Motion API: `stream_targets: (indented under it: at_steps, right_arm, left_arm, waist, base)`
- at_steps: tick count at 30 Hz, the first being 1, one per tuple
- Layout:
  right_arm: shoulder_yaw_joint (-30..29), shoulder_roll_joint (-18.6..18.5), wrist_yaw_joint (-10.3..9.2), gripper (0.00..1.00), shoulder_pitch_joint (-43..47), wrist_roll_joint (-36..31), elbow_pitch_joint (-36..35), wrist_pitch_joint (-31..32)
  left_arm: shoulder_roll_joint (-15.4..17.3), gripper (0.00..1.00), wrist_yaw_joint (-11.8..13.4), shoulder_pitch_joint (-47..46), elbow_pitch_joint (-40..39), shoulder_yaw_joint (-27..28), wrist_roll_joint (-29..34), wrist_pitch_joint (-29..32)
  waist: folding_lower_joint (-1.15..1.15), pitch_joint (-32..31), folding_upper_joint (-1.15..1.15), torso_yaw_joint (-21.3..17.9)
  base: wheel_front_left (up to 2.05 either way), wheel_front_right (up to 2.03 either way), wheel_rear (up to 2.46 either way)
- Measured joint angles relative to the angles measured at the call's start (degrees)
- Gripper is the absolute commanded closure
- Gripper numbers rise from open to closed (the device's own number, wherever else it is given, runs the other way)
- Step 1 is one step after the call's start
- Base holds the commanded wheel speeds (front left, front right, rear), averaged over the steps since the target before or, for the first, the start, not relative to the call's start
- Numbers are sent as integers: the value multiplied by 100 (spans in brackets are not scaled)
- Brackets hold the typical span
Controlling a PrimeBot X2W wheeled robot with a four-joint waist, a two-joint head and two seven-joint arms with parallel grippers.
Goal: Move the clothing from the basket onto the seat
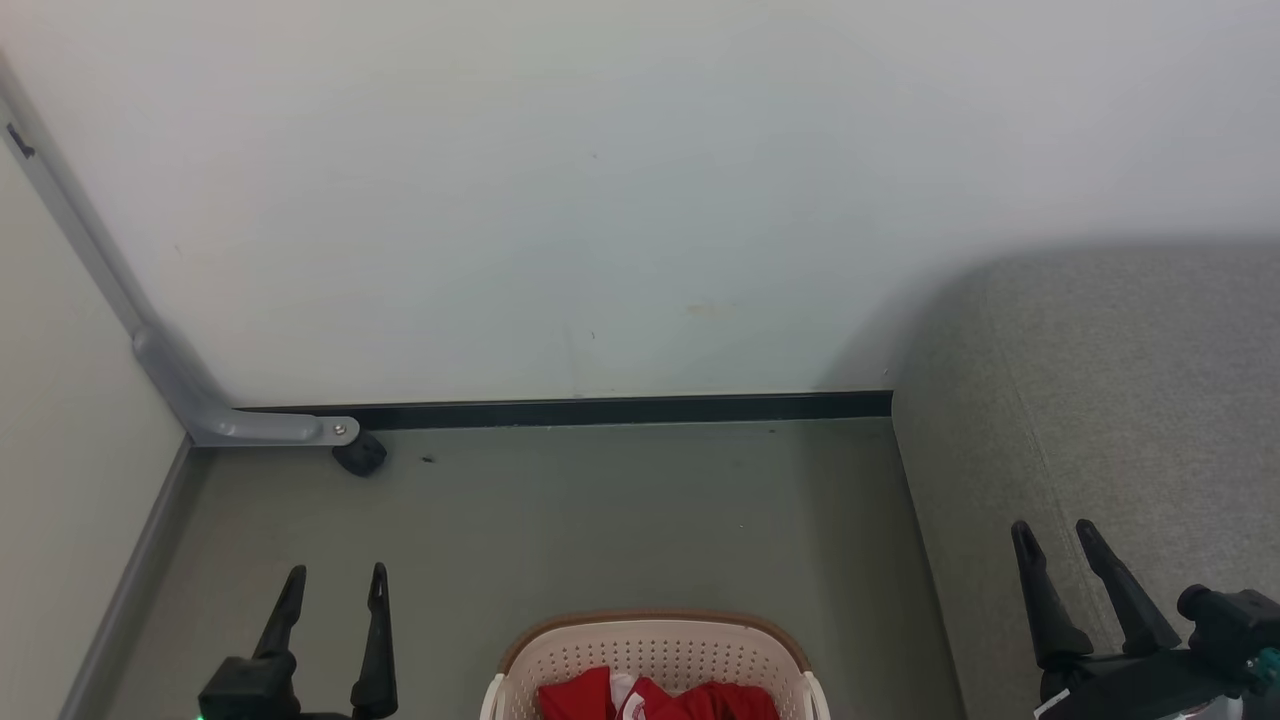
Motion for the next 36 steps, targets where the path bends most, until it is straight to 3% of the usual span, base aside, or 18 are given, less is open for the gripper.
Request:
stream_targets:
  at_steps: [19,36]
  right_arm:
    - [-163,111,8,0,-1,-158,-7,0]
    - [-192,118,56,0,-262,-202,-137,0]
  left_arm:
    - [-110,0,-101,-25,-32,67,0,0]
    - [-188,0,-250,-417,-85,-85,-1,0]
  waist:
    - [0,224,0,-31]
    - [0,878,0,-179]
  base:
    - [0,0,0]
    - [0,0,0]
